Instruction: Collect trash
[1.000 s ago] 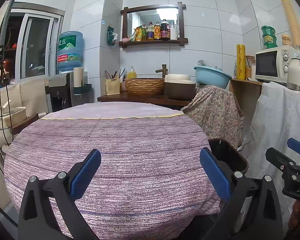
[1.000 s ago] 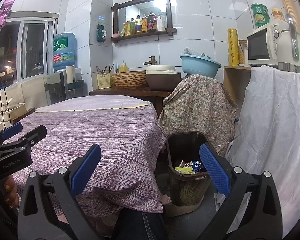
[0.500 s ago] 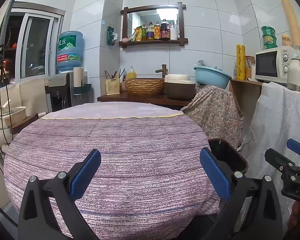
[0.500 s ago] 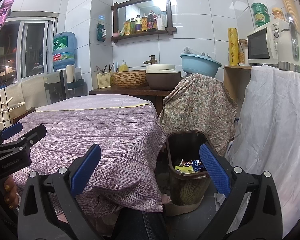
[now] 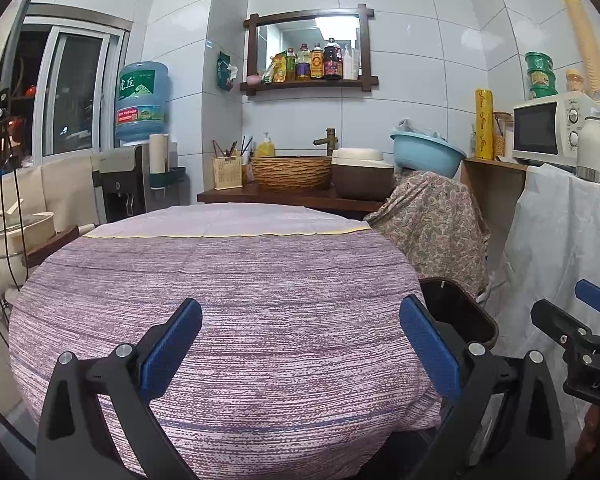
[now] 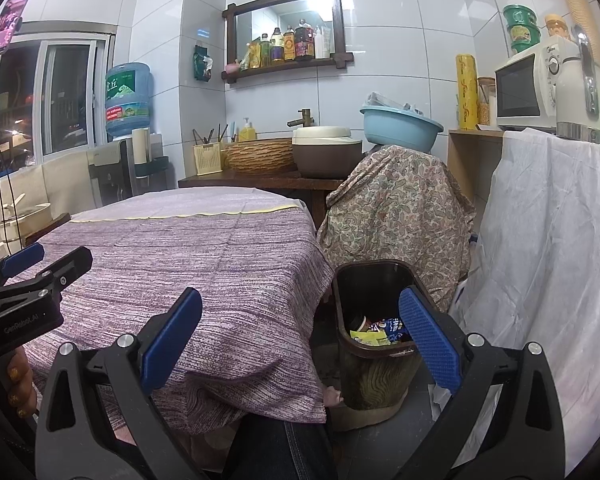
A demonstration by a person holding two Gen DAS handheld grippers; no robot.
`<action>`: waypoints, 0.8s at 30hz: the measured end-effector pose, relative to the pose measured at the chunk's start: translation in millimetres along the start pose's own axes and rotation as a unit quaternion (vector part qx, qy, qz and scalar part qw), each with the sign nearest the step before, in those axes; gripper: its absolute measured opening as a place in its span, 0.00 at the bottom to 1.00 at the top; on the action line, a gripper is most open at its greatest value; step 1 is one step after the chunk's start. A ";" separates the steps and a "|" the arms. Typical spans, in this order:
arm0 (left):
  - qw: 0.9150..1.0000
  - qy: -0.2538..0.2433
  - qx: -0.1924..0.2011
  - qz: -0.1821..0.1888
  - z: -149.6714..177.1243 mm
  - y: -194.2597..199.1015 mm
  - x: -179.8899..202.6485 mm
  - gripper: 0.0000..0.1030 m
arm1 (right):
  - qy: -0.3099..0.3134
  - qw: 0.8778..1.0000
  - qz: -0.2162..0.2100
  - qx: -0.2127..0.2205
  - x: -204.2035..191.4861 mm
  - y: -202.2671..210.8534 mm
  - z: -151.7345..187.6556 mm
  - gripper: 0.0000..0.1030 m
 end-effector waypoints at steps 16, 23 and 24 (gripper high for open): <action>1.000 0.001 -0.002 0.001 -0.3 -1.5 0.4 0.95 | 0.000 1.000 -0.001 -0.002 -0.4 -0.9 -1.4 0.95; 1.000 0.001 -0.002 0.001 -0.4 -1.5 0.7 0.95 | 0.000 1.000 -0.001 -0.002 -0.6 -0.7 -1.2 0.95; 1.000 0.000 -0.002 0.001 -0.3 -1.5 0.8 0.95 | 0.000 1.000 -0.001 -0.002 -0.5 -0.8 -1.2 0.95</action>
Point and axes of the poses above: each gripper's, at about its wrist camera, not at the fingertips, and y roughly against the way its jaws point, x to its right, z to its underside, the point moved 1 cm from there along -y, roughly the way its jaws point, and after that the axes turned 2 degrees about x, right-handed, at the moved point
